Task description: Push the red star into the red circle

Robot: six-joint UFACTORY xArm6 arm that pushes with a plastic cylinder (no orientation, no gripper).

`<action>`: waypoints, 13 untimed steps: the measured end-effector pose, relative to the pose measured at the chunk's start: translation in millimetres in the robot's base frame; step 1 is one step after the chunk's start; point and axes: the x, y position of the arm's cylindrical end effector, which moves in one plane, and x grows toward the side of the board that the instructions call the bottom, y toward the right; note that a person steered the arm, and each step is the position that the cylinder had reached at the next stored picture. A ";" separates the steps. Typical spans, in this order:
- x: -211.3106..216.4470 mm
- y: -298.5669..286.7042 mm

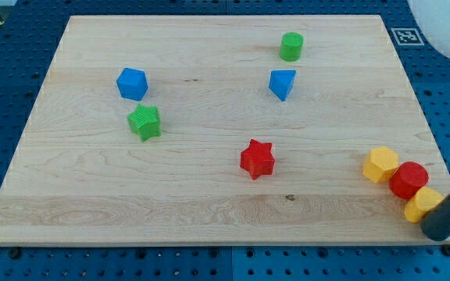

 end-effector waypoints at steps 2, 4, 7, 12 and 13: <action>-0.8 -65.6; -0.5 -153.4; -52.0 -232.6; -123.1 -233.7; -86.4 -203.9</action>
